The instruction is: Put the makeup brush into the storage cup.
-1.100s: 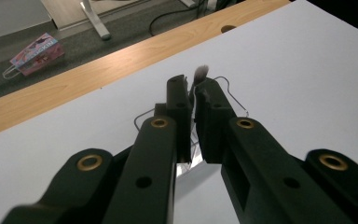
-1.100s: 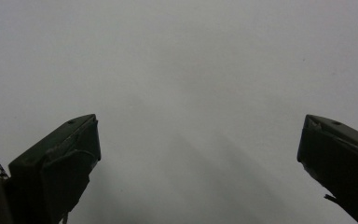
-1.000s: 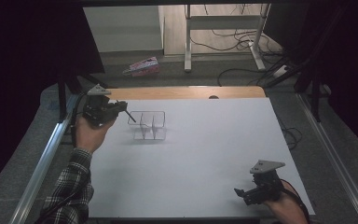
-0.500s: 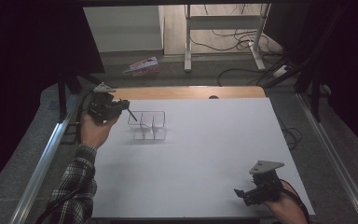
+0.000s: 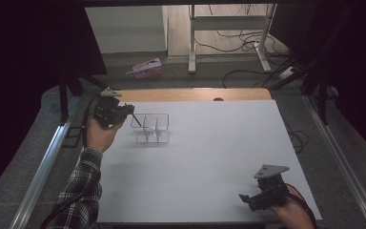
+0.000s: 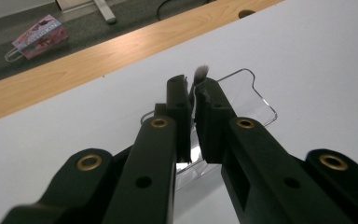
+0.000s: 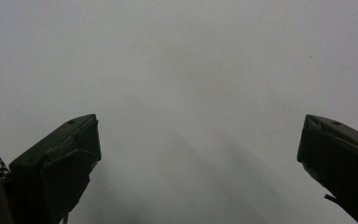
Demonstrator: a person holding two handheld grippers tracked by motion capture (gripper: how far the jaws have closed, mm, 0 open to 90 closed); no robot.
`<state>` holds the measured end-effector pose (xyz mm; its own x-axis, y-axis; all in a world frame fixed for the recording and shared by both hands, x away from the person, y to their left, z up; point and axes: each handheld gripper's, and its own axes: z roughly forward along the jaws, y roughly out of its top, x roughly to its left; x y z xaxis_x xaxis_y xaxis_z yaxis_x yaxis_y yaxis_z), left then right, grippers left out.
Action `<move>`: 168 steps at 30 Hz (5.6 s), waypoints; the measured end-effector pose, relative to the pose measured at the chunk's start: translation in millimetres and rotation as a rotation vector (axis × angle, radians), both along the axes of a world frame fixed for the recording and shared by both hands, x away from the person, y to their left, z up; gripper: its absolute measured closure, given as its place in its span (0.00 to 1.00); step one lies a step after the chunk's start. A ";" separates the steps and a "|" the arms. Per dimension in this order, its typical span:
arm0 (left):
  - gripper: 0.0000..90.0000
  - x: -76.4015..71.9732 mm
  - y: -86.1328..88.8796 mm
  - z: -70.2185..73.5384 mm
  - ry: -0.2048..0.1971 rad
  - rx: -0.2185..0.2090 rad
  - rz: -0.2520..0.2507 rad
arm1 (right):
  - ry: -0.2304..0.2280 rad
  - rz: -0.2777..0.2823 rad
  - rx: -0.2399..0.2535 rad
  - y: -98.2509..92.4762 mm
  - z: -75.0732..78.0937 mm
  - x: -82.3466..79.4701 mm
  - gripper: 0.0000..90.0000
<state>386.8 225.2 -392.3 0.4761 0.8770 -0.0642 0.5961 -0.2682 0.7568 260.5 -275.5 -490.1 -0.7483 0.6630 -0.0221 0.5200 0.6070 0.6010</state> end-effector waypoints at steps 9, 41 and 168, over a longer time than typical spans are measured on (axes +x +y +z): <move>0.95 4.5 -4.0 -12.3 0.020 -0.001 0.001 | 0.007 0.007 -0.006 0.7 -1.2 0.0 0.00; 0.00 10.9 -13.7 -38.7 0.037 0.054 0.033 | 0.009 0.009 -0.011 0.9 -1.6 -0.5 0.00; 0.00 -133.9 15.9 -85.4 -0.040 -0.005 -0.053 | -0.027 -0.051 0.069 -4.2 3.7 1.2 0.00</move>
